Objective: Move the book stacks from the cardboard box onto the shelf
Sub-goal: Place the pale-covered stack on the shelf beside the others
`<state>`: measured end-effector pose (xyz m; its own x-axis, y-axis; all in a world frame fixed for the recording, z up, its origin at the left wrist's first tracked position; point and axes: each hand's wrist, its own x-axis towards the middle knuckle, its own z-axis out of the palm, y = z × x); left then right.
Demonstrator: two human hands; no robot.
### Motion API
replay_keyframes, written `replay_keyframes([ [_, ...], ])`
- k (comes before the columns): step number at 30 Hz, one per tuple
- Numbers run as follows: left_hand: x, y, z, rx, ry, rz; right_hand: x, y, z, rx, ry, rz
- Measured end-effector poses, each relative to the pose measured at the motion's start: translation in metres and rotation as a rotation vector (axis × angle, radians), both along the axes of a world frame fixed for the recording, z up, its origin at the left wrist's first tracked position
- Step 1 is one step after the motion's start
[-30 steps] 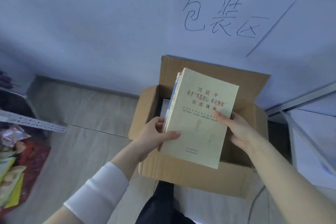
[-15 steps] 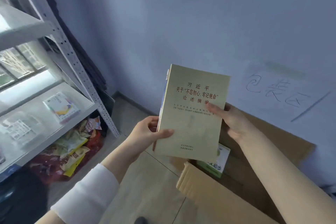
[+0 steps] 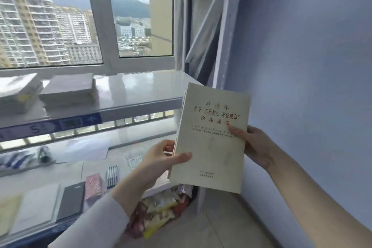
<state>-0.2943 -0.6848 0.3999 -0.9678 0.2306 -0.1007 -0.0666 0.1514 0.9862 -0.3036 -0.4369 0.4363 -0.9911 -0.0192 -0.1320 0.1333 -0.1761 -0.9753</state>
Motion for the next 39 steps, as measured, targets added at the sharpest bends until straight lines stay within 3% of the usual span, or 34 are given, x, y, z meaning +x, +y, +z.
replay_keyframes([
  [10, -0.151, -0.112, 0.021, 0.036, 0.112, 0.153, -0.185, -0.119, 0.040, 0.056, 0.219, 0.165],
  [16, -0.244, -0.144, 0.041, -0.092, 0.283, 0.322, -0.291, -0.158, 0.057, 0.012, 0.402, 0.283],
  [21, -0.287, -0.166, 0.027, -0.122, 0.294, 0.422, -0.358, -0.186, 0.044, 0.079, 0.501, 0.355],
  [32, -0.297, -0.177, 0.006, -0.148, 0.244, 0.471, -0.386, -0.192, -0.001, 0.054, 0.411, 0.399],
  [36, -0.298, -0.175, 0.013, -0.153, 0.265, 0.508, -0.385, -0.197, 0.009, 0.054, 0.385, 0.370],
  [39, -0.301, -0.178, 0.035, -0.119, 0.180, 0.498, -0.388, -0.204, 0.033, 0.042, 0.294, 0.393],
])
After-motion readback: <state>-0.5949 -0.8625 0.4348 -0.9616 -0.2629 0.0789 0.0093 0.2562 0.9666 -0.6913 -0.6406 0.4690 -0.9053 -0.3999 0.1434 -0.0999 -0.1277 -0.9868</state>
